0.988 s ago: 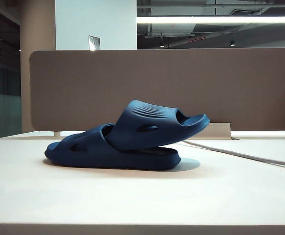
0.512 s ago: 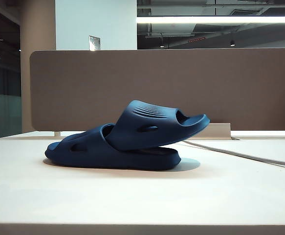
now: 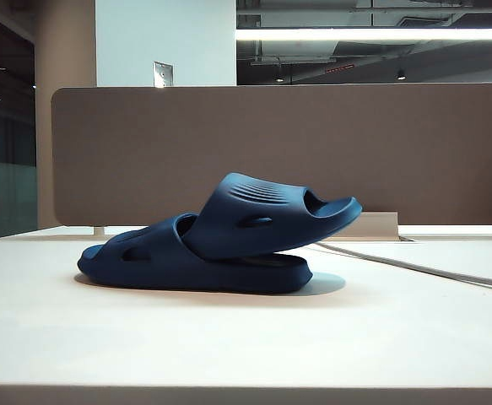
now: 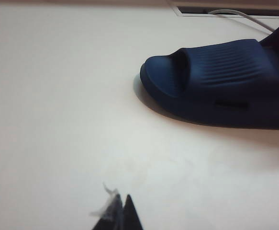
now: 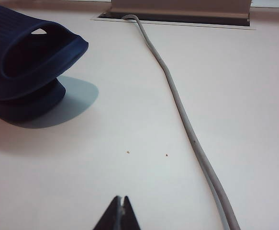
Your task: Interlock the pair of blue slippers on the table with their fronts facing up.
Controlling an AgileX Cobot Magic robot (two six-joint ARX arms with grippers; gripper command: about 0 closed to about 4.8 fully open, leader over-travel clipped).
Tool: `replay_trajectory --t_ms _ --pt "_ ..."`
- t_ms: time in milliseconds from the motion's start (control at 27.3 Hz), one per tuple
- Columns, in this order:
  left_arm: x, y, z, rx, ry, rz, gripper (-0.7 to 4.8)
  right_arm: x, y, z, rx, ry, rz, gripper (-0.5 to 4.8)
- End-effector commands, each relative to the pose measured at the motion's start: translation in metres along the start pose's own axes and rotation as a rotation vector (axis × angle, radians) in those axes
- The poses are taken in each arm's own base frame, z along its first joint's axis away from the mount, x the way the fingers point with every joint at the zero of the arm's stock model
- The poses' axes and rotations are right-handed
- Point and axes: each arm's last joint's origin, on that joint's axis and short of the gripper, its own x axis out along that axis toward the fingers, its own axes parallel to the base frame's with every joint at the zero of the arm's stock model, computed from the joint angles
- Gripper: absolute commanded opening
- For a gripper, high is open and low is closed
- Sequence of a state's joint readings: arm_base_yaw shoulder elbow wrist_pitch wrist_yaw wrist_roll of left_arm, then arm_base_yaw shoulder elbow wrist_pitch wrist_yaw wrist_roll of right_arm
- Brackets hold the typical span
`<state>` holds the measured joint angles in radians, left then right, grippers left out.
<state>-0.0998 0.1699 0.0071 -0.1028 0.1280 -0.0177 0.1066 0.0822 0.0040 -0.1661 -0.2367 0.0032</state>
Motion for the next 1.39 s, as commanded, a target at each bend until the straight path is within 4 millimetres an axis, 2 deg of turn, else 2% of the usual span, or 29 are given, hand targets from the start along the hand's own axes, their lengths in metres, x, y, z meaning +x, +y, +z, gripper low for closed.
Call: replay_trajectory --t_ms 37,329,1390 --pt "-0.0037 -0.0036 0.0037 0.013 -0.049 -0.036 -0.04 -0.0017 -0.0003 0.0033 -0.006 -0.044 -0.006 -0.05" --pt "-0.0106 -0.0046 0.0102 0.025 -0.150 -0.043 -0.04 -0.0055 -0.0020 0.0091 -0.020 -0.120 -0.032 -0.05" --pt "-0.0108 -0.0046 0.0103 0.026 -0.152 -0.043 -0.05 -0.0068 -0.0075 0.0091 -0.009 -0.122 -0.089 -0.05"
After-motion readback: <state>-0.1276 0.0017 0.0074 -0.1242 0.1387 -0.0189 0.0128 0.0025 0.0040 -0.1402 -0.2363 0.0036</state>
